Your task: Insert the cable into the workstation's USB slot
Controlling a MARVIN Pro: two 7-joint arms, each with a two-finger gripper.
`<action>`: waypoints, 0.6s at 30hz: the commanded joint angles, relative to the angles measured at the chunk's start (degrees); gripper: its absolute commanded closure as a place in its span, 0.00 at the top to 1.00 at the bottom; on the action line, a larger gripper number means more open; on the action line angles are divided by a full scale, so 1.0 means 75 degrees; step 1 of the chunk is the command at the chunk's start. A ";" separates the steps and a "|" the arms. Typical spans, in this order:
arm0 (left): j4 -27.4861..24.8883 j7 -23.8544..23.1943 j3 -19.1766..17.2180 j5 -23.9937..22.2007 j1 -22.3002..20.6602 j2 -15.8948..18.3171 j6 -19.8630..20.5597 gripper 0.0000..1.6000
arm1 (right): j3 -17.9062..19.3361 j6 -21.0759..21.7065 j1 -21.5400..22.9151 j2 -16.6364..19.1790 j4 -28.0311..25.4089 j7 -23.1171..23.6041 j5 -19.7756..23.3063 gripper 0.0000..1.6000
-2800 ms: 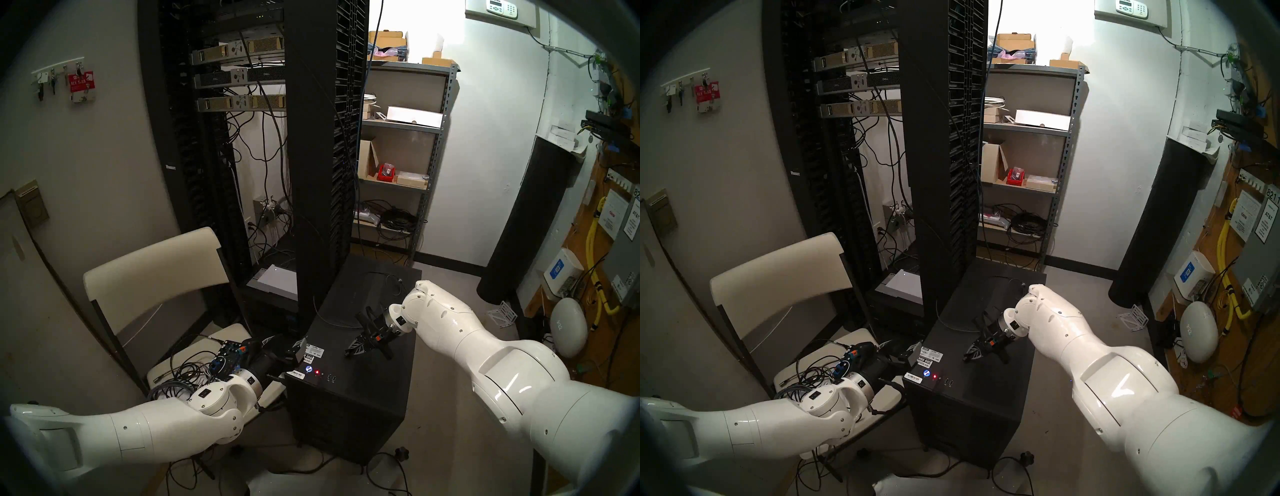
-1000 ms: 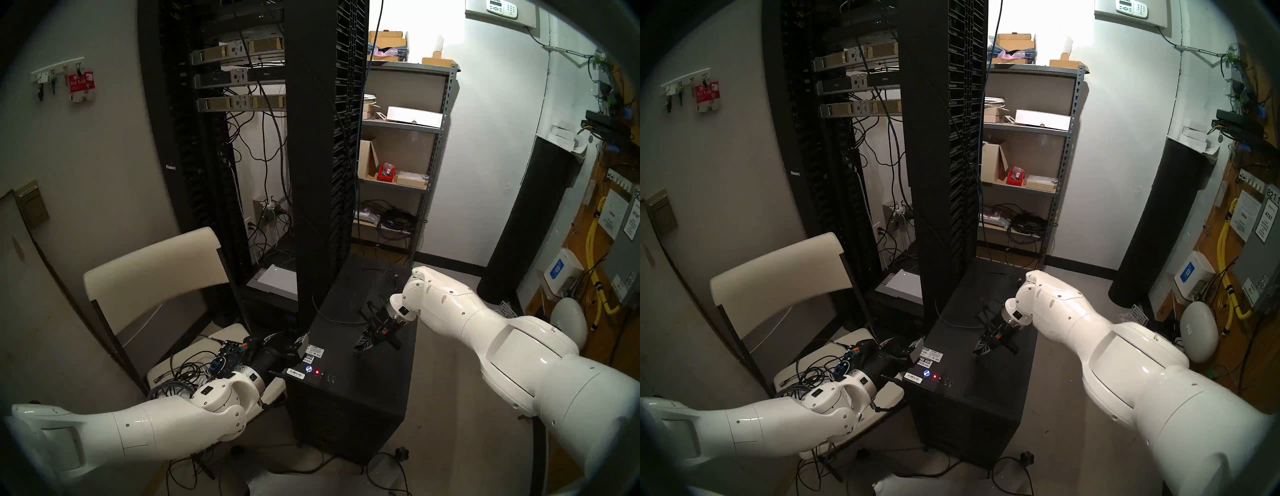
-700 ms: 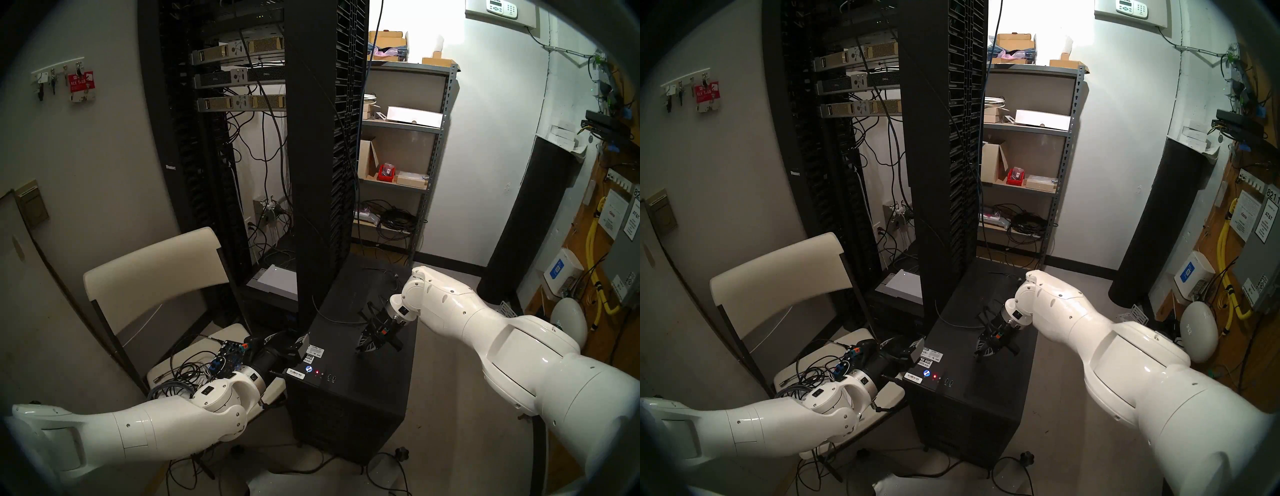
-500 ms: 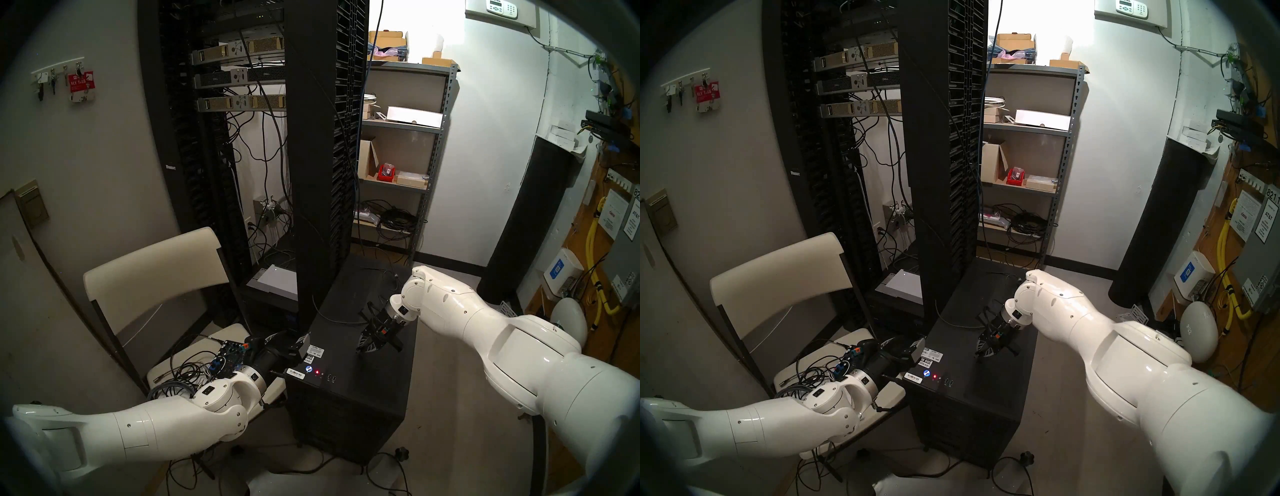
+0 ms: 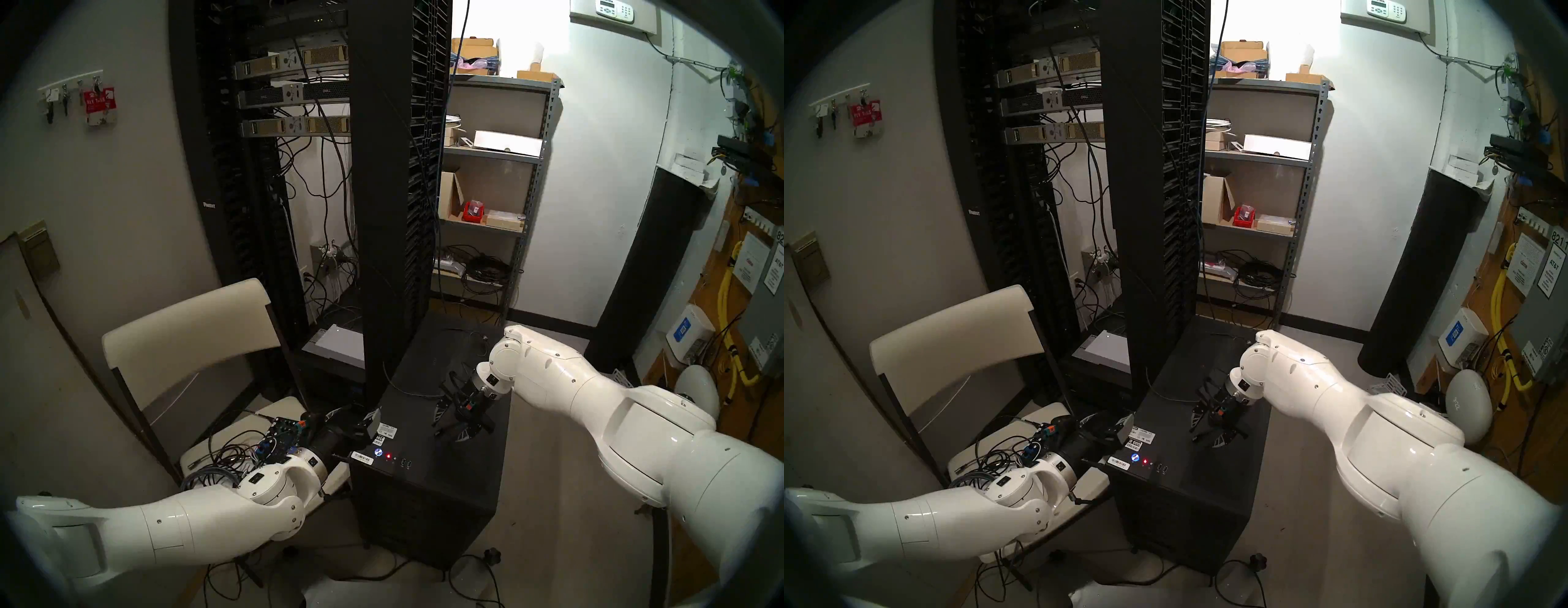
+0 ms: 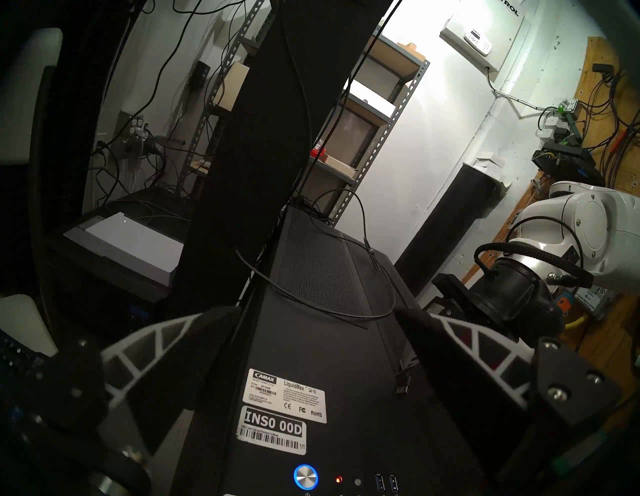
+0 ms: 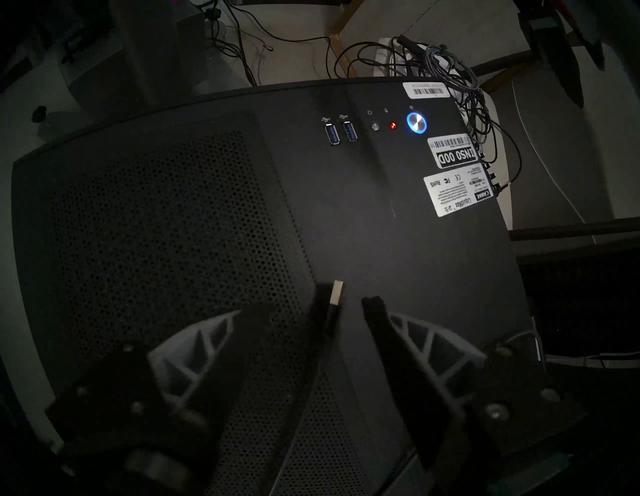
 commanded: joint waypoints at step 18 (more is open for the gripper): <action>-0.0060 -0.0029 -0.0053 0.0018 -0.0153 -0.0056 0.0008 1.00 | 0.0052 0.1938 0.0201 0.1322 -0.1934 0.2100 0.2445 0.76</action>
